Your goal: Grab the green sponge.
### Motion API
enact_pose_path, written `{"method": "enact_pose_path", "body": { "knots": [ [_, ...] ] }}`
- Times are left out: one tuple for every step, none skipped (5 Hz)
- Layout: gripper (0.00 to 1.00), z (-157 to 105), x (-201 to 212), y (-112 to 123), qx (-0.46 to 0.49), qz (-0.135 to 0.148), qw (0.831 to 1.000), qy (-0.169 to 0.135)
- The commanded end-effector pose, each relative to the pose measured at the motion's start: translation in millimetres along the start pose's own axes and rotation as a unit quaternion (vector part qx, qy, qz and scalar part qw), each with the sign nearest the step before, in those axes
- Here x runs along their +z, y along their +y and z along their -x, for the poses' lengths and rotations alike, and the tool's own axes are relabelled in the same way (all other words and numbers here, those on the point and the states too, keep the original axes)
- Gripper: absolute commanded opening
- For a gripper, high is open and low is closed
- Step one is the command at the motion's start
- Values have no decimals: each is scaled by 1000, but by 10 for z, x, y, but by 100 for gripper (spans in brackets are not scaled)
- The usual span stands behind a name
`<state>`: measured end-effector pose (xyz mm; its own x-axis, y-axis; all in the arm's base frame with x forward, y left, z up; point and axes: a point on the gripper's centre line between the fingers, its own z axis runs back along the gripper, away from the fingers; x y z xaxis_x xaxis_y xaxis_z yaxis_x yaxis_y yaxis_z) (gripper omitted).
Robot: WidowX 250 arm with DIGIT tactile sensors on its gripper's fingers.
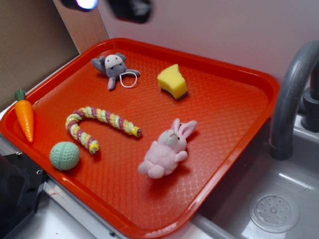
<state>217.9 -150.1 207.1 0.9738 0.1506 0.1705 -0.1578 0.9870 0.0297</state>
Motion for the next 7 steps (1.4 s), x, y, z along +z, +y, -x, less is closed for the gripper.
{"method": "enact_pose_path", "body": {
  "knots": [
    [100,-474,-297,28,240,-22,970,-1],
    [100,-552,-476,191,303,-34,952,-15],
    [100,-656,-743,378,321,-32,946,-26],
    [100,-753,-959,463,312,-7,950,-29],
    [100,-885,-1199,496,293,10,956,-22],
    [100,-959,-1421,443,277,8,961,-13],
    [100,-968,-1671,406,263,-8,965,9]
  ]
}}
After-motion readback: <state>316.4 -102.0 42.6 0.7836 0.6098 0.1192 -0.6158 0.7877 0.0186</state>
